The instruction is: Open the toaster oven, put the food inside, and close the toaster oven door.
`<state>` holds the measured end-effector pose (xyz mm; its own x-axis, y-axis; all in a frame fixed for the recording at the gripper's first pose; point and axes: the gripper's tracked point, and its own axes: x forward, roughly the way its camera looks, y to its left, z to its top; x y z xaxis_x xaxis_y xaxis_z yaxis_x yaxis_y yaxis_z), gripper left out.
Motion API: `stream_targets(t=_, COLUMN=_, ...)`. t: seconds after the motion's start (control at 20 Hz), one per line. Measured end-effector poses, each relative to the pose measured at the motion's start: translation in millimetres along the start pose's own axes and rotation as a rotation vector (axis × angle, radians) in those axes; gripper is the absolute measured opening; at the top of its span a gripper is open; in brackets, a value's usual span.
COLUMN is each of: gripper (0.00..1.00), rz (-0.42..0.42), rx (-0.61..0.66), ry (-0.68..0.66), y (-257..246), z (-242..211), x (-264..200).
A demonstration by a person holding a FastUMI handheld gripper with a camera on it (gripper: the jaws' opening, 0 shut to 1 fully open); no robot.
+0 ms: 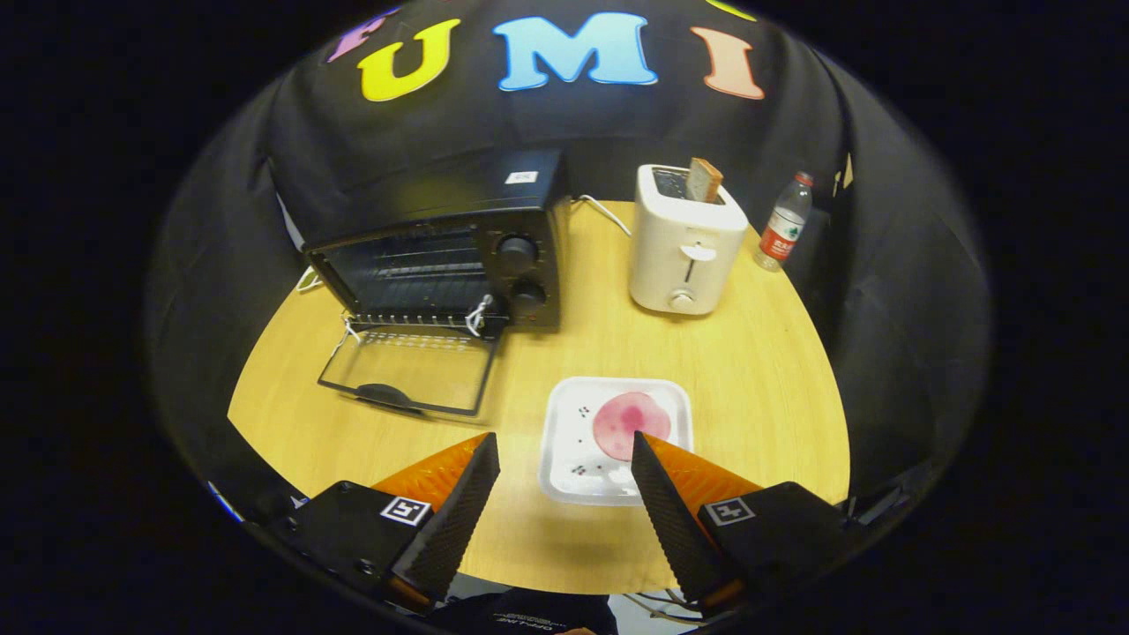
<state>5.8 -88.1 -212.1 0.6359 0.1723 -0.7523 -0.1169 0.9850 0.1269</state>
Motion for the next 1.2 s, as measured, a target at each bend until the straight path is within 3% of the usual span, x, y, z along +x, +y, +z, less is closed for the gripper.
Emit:
stream_targets(t=0.5, gripper=0.99, rz=0.102, rx=0.095, ry=0.240, y=-62.5, z=-10.7, x=50.4)
stream_targets(t=0.75, gripper=0.99, rz=0.113, rx=0.091, ry=0.380, y=-83.0, z=-31.7, x=77.4)
stream_targets(t=1.0, gripper=0.99, rz=0.068, rx=0.038, ry=0.438, y=-95.2, z=-46.8, x=96.4)
stream_targets(t=1.2, gripper=0.88, rz=0.072, rx=-0.026, ry=0.473, y=-85.9, z=-56.1, x=101.1)
